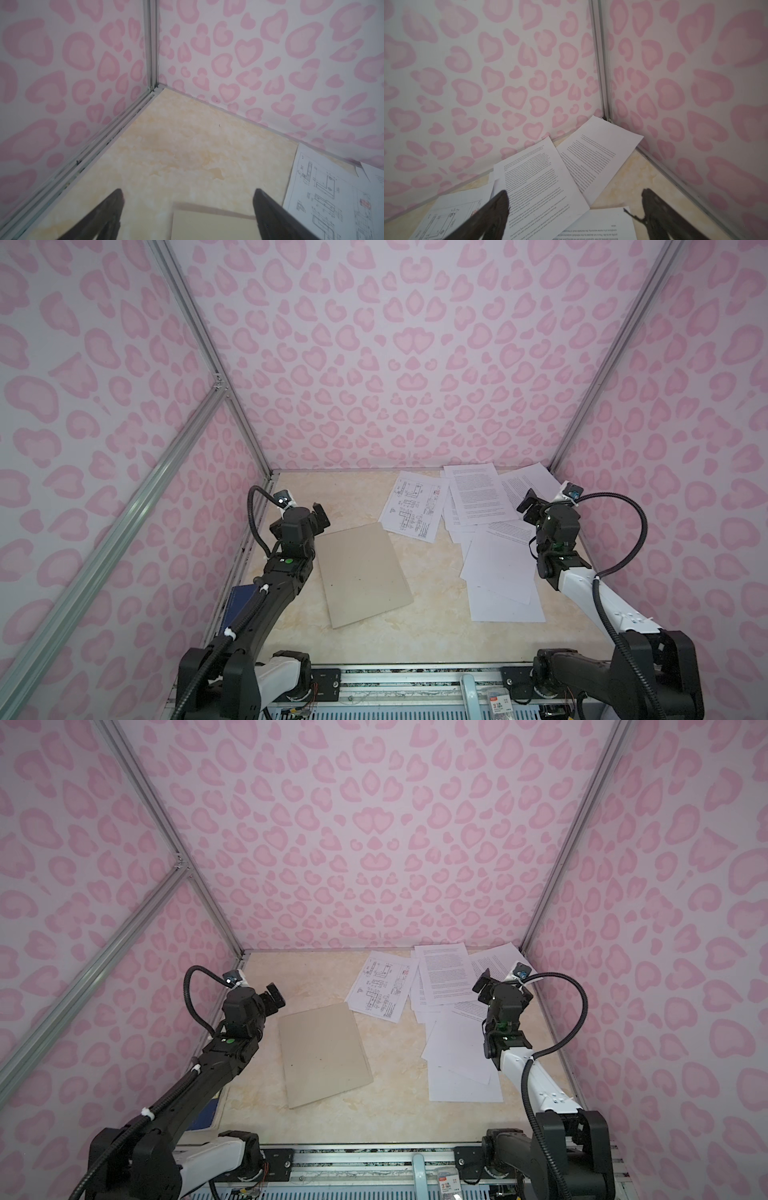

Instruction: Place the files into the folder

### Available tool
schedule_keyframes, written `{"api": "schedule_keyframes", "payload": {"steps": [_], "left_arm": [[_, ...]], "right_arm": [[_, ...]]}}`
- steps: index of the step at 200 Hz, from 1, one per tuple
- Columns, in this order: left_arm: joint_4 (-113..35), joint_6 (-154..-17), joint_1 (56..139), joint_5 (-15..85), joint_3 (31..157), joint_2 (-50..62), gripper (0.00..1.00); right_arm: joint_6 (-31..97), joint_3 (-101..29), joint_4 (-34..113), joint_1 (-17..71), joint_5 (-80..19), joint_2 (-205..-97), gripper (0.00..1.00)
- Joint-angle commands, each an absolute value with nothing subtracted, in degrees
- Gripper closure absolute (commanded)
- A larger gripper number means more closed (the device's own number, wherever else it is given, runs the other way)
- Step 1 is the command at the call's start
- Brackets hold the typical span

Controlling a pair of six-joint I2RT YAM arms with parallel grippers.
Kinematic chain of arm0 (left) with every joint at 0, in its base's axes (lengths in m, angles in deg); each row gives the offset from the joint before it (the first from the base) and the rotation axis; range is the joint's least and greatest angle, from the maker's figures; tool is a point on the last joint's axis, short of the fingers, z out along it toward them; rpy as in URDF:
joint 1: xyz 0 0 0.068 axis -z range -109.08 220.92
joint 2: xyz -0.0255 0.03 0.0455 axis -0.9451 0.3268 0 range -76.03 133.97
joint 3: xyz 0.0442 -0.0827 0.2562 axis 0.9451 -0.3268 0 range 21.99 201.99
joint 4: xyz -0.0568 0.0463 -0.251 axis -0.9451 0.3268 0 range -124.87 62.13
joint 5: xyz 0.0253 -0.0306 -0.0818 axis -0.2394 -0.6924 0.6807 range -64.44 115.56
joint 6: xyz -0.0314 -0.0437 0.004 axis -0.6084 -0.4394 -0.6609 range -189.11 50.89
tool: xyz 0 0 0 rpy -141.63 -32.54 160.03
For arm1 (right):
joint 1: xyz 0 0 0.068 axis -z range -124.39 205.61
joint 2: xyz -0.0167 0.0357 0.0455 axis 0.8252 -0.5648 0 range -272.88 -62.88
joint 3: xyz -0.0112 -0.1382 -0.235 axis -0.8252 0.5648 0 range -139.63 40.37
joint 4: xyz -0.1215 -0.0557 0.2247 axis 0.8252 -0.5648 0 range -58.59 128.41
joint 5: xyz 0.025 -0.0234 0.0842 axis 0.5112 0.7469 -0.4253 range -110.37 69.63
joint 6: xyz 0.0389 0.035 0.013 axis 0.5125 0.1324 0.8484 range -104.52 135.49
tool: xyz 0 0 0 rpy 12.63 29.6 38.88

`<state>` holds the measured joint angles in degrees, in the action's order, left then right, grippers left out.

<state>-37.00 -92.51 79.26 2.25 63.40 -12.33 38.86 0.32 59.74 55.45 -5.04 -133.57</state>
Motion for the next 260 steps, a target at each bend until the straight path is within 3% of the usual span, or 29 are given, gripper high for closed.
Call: {"api": "schedule_keyframes", "payload": {"steps": [1, 21, 33, 56, 89, 119, 188, 260], "left_arm": [[-12.96, -104.49, 79.79, 5.09, 63.65, -17.53, 0.02], [-3.97, -106.34, 79.86, 10.84, 62.59, -20.32, 0.04], [-1.64, -107.67, 79.8, 14.81, 61.63, -20.9, 0.02], [-3.53, -109.8, 79.8, 20.93, 58.93, -19.81, 0.0], [-8.59, -109.98, 79.39, 24.2, 58.03, -12.72, 0.06], [-13.58, -109.29, 77.65, 26.61, 58.6, -6.29, 0.1], [-23.76, -104.78, 77.07, 34.52, 60.36, 4.99, 0.14], [-31.4, -106.23, 88.55, 39.35, 66.02, 13.37, 0.25]], "right_arm": [[52.73, -2.45, 46.14, 58.79, -16.79, -136.03, 0.0], [51.62, -4.16, 46.68, 55.07, -23.39, -138.95, 0.0], [50.35, -6.03, 45.06, 51.33, -26.17, -140.85, 0.06], [49.91, -7.47, 44.62, 44.22, -32.26, -144.72, 0.08], [47.81, -10.57, 43.85, 36.5, -41.6, -150.93, 0.11], [45.18, -11.97, 42.99, 29.84, -42.05, -154.52, 0.11], [46.1, -12.4, 44.01, 28.67, -45.37, -158.12, 0.1], [47.23, -10.69, 44.48, 32.0, -47.06, -157.53, 0.12]]}}
